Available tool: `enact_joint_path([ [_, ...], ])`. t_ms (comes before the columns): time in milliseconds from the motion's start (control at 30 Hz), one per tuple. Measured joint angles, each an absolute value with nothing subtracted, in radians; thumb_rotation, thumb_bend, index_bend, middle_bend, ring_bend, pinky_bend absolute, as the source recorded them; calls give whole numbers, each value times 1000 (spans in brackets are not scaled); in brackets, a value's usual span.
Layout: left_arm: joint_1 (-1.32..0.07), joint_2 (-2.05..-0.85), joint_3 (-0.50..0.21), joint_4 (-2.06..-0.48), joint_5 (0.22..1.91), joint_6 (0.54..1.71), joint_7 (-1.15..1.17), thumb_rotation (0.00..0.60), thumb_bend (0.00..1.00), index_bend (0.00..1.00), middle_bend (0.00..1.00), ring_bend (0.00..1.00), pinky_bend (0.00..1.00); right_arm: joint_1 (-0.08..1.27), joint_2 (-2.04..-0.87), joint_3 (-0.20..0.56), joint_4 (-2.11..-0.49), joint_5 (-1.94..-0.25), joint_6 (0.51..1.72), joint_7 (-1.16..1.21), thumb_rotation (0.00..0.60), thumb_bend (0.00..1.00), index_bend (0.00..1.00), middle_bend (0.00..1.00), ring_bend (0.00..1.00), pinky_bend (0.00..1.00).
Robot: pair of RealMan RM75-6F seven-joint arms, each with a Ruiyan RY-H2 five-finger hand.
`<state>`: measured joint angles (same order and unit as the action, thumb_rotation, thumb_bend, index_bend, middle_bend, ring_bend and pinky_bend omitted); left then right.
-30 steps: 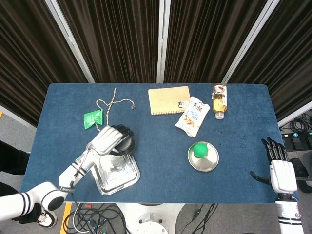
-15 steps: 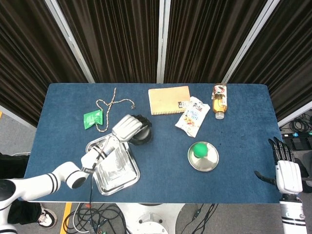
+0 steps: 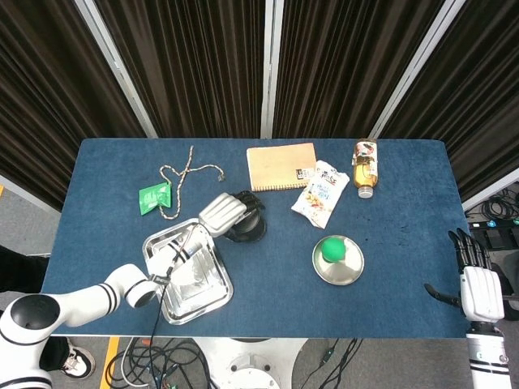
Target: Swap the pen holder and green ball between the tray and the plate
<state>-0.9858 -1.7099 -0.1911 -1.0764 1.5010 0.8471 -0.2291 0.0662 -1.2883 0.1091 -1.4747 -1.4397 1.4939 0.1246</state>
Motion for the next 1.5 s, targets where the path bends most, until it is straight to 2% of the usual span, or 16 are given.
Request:
enact_joint_path([
  [267,-980,-1706,-164,-1064,1515,881,-270,600,103,113,89,70,335,67,-1290,109,-1475,-1439,1491,120,600,0,0,0,0,0],
  [467,-948,-1662,-160,-1121,1510,934,-235,600,99,108,89,60,307,67,-1282,108,-1487,-1447,1496,112,600,0,0,0,0,0],
  [733,-788,-1485,-122,-1398,1433,1045,-43,600,95,108,86,45,295,90,-1275,92,-1484,-1467,1453,53,600,0,0,0,0,0],
  [933,-586,-1395,-56,-1565,1346,1223,136,600,94,108,86,44,292,142,-1267,90,-1512,-1531,1427,-1,600,0,0,14,0,0],
  [1233,-361,-1366,16,-1645,1334,1469,173,600,94,108,87,45,280,250,-1255,116,-1585,-1502,1269,-151,600,0,0,53,0,53],
  [1500,-256,-1384,36,-1641,1381,1567,154,600,93,108,87,45,277,368,-1289,144,-1607,-1396,1103,-268,600,0,0,75,1,123],
])
